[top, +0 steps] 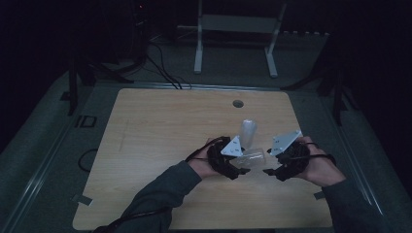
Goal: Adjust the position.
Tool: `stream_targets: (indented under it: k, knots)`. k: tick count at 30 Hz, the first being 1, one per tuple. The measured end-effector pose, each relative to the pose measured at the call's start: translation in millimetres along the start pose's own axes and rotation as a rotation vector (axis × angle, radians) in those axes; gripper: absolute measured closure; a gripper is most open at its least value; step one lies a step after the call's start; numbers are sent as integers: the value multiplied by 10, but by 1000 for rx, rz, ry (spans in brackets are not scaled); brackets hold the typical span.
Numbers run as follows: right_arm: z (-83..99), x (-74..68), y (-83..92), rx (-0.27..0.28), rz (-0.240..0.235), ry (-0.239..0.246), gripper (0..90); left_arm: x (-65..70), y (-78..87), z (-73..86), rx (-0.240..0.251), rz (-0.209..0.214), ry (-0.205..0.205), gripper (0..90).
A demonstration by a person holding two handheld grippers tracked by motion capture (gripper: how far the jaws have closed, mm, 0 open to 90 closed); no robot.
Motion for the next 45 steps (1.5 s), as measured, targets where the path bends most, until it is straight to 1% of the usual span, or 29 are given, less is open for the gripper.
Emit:
stream_targets:
  k: [3,9,19,21,28,30,33,36,39,41,45]
  knots:
    - [-13,2,0,-11,-3,7,320,7,-6,-7,-13,0,-15,309]
    - [-52,1,-8,-41,2,27,310,17,-22,-26,-28,3,-30,309]
    - [-101,0,-25,-70,1,50,301,30,-49,-53,-61,23,-56,309]
    - [-115,-6,-29,-76,-2,55,301,33,-54,-62,-70,23,-61,308]
    - [-174,-31,-46,-102,2,87,301,49,-72,-71,-79,36,-68,308]
    - [-179,-35,-52,-103,4,89,300,49,-72,-70,-83,38,-71,309]
    - [-205,-63,-79,-142,27,132,299,51,-76,-72,-88,49,-72,309]
    - [-225,-103,-107,-159,33,146,299,58,-82,-78,-91,55,-77,309]
    - [-250,-125,-138,-173,32,177,297,69,-88,-89,-90,60,-78,309]
    - [-253,-126,-148,-173,32,183,297,72,-88,-93,-93,63,-80,309]
    - [-261,-142,-188,-191,23,195,304,85,-95,-107,-94,72,-90,309]
Point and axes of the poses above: each handheld gripper's, and its own axes: y roughly backward along the jaws, z roughly out of its underside, x roughly to its right, the point moved 1 cm from there along -y, roughly forward along the jaws, and after that the axes turned 12 degrees about -x, right-handed, at the moved point
